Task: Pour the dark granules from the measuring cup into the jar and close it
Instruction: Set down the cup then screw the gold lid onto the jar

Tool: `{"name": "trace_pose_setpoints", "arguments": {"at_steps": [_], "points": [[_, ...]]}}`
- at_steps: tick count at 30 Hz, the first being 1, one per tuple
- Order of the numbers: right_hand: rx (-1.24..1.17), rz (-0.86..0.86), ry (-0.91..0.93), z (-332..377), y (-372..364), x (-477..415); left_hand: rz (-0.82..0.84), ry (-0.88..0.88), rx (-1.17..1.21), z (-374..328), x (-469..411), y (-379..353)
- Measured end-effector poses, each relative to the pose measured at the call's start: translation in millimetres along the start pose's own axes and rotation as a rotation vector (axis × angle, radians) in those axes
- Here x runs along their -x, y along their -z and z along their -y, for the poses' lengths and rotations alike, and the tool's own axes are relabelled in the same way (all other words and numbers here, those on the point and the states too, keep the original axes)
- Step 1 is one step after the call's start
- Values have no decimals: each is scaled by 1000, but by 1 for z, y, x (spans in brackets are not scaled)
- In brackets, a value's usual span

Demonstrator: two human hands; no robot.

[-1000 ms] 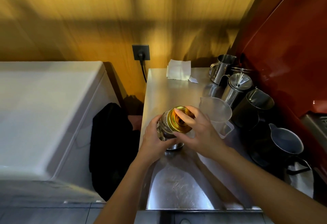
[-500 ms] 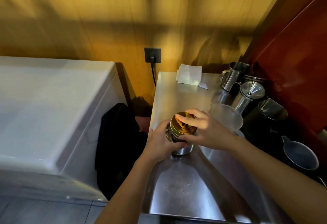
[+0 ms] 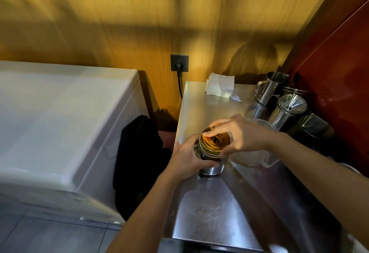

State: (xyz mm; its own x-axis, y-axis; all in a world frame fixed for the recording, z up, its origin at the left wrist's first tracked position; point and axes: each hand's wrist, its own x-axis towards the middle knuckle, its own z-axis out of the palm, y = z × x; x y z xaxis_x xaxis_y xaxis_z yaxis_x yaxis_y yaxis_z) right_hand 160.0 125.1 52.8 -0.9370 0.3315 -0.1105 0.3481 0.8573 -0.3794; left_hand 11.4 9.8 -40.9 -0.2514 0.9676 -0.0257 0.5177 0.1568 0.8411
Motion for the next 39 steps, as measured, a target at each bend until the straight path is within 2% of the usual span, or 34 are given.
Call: {"name": "trace_pose_setpoints", "arguments": {"at_steps": [4, 8, 11, 16, 25, 33, 39], "points": [[184, -53, -26, 6, -3, 1, -14, -24, -11, -2, 1, 0], [329, -78, -139, 18, -11, -6, -4, -10, -17, -2, 1, 0], [191, -32, -120, 20, -6, -7, -3, 5, -2, -1, 1, -1], [25, 66, 10, 12, 14, -3, 13, 4, 0, 0, -1, -1], [55, 193, 52, 13, 14, -11, 31, 23, 1, 2, -3, -3], [98, 212, 58, 16, 15, -12, 18, 30, -13, 3, -2, -5], [31, 239, 131, 16, 18, -15, 8, 45, 25, 1, -2, -4]]}}
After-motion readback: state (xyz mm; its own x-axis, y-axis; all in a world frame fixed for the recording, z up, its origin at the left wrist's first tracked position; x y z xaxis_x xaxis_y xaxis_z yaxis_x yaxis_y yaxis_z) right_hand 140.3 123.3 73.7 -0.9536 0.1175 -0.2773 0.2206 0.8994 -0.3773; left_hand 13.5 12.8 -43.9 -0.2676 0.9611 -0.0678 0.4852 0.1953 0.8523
